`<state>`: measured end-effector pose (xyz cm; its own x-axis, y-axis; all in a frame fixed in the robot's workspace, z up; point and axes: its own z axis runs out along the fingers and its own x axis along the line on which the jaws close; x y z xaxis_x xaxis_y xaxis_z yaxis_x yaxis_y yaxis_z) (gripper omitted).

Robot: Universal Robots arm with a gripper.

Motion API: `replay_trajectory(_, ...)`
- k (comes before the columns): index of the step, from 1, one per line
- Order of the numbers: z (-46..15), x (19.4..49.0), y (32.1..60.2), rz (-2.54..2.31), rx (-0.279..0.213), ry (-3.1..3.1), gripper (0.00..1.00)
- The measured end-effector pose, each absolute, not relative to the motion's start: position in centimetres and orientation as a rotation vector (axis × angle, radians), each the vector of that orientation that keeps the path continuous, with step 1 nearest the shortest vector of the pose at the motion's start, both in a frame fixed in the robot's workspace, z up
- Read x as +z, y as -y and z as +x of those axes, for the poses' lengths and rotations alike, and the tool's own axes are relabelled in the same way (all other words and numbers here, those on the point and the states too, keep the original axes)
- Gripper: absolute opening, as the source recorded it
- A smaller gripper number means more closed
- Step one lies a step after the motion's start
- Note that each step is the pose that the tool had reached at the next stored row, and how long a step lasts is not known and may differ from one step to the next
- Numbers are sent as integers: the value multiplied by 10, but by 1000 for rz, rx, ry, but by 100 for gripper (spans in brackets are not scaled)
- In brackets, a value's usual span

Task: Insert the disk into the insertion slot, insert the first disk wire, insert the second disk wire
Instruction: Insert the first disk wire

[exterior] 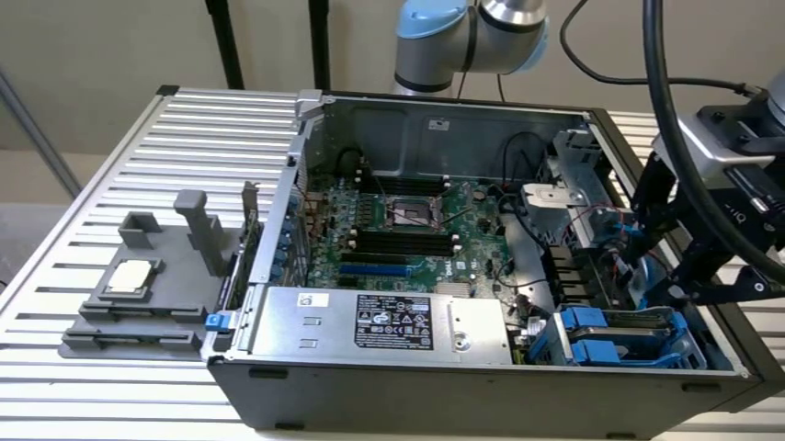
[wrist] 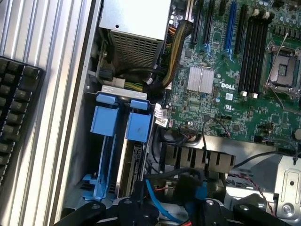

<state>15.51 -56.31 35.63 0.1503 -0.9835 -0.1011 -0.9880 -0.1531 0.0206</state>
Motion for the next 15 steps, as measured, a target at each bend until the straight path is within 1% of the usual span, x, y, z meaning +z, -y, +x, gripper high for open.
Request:
replay_trajectory(6, 146, 356, 567, -2359, 140, -1994, 50)
replay_trajectory(11, 146, 357, 588, -2361, 149, -1998, 50)
replay_trajectory(15, 148, 357, 598, -2361, 166, -1998, 50)
